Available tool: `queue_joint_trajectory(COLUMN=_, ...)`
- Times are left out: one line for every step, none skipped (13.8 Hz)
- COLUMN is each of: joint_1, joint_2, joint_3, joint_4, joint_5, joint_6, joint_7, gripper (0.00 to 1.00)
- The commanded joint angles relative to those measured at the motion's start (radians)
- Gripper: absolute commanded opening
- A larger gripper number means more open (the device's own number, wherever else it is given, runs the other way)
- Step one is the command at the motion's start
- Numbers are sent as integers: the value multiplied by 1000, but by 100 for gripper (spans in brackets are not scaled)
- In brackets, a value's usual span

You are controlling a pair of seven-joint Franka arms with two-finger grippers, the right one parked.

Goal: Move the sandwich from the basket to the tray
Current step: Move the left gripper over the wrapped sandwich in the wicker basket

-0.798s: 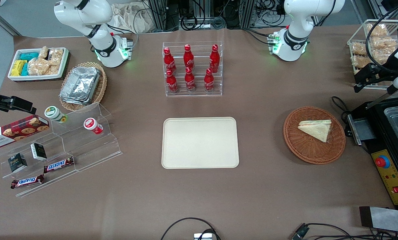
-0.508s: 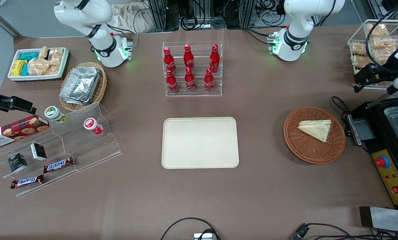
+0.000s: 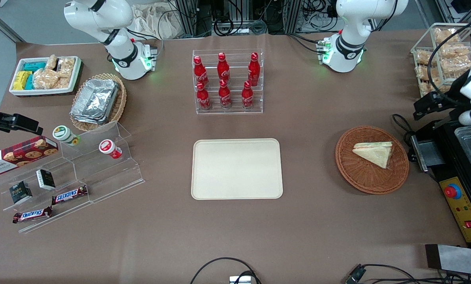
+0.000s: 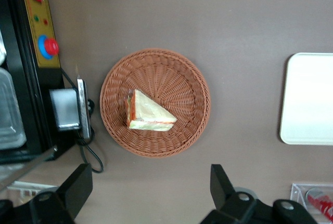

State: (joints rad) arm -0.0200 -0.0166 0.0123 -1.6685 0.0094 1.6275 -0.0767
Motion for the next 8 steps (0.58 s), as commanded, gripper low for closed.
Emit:
queue_joint_trajectory(joint_1=-1, joint_2=43, joint_3=3, joint_4=-13, joint_5=-11, joint_6=37, joint_7=-119, gripper=100)
queue_joint_trajectory(joint_1=0, joint_2=40, joint_3=3, joint_4=-48, joint_5=-12, joint_6=78, joint_7=-161, gripper=100)
queue_joint_trajectory(joint_1=0, joint_2=40, joint_3=5, joint_4=-77, joint_5=-17, joint_6=112, joint_7=-184, gripper=100)
queue_joint_trajectory(joint_1=0, joint_2=41, joint_3=5, joint_4=-109, joint_5=-22, joint_6=139, joint_7=-207, gripper=100)
queue_joint_trajectory(joint_1=0, joint_2=40, joint_3=5, joint_4=-147, joint_5=-22, joint_6=179, joint_7=-242, gripper=100)
queue_joint_trajectory(joint_1=2, joint_2=32, joint_3=5, joint_4=-192, joint_5=-23, joint_6=227, joint_7=-286, gripper=100)
queue_joint_trajectory(joint_1=2, joint_2=29, joint_3=5, joint_4=-233, joint_5=-23, joint_6=274, joint_7=-335, gripper=100)
queue_joint_trajectory(joint_1=2, joint_2=29, joint_3=5, joint_4=-266, joint_5=-23, joint_6=316, joint_7=-385, gripper=100)
